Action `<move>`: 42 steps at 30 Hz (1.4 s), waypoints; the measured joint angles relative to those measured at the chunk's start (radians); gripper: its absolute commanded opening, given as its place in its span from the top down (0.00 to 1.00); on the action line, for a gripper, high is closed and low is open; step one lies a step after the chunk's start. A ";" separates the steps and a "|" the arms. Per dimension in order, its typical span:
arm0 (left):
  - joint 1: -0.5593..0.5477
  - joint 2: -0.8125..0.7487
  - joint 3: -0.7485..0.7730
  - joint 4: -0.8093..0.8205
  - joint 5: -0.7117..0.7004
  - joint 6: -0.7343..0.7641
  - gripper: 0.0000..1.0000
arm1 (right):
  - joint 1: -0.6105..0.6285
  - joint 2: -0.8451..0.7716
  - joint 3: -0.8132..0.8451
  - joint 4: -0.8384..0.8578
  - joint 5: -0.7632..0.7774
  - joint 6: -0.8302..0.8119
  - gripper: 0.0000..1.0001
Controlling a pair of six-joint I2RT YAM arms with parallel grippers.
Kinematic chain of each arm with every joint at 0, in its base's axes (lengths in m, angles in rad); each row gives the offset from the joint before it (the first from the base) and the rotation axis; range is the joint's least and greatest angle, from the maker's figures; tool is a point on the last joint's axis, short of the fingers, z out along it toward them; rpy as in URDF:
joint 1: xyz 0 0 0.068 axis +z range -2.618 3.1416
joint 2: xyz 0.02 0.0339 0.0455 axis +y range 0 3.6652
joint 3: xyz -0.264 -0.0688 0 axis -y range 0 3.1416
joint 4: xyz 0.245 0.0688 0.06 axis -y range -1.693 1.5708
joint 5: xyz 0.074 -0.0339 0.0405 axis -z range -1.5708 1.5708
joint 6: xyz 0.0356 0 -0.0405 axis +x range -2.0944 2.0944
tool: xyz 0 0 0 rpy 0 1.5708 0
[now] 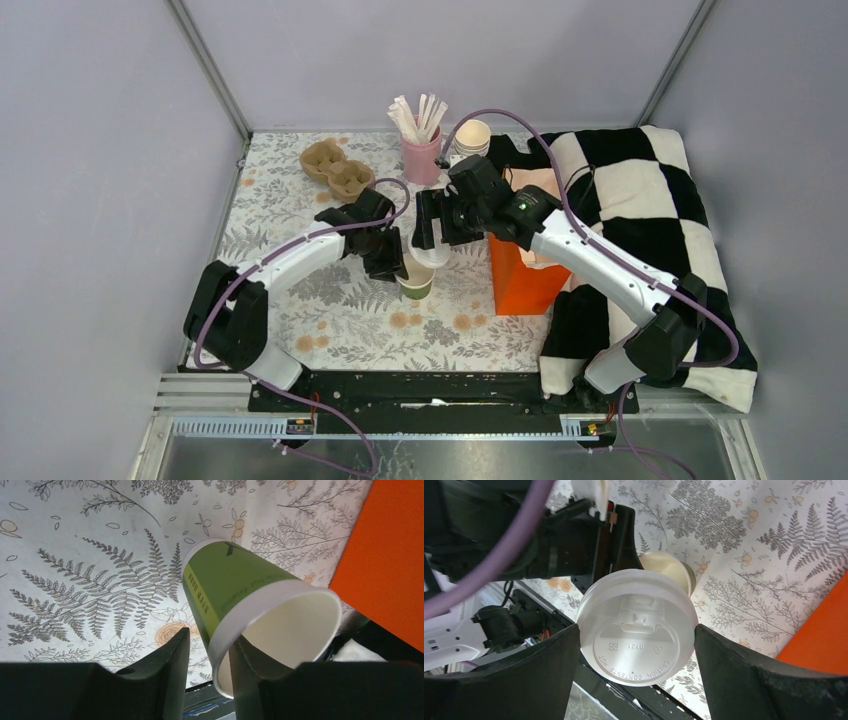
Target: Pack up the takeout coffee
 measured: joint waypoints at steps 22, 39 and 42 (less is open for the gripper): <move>0.000 -0.660 0.044 -0.244 -0.447 -0.053 0.26 | 0.170 0.250 0.179 -0.153 0.233 -0.131 0.10; 0.000 -0.703 0.031 -0.280 -0.525 -0.046 0.22 | 0.259 0.400 0.293 -0.259 0.411 -0.196 0.21; 0.000 -0.656 0.009 -0.257 -0.466 -0.034 0.26 | 0.256 0.400 0.293 -0.265 0.431 -0.196 0.23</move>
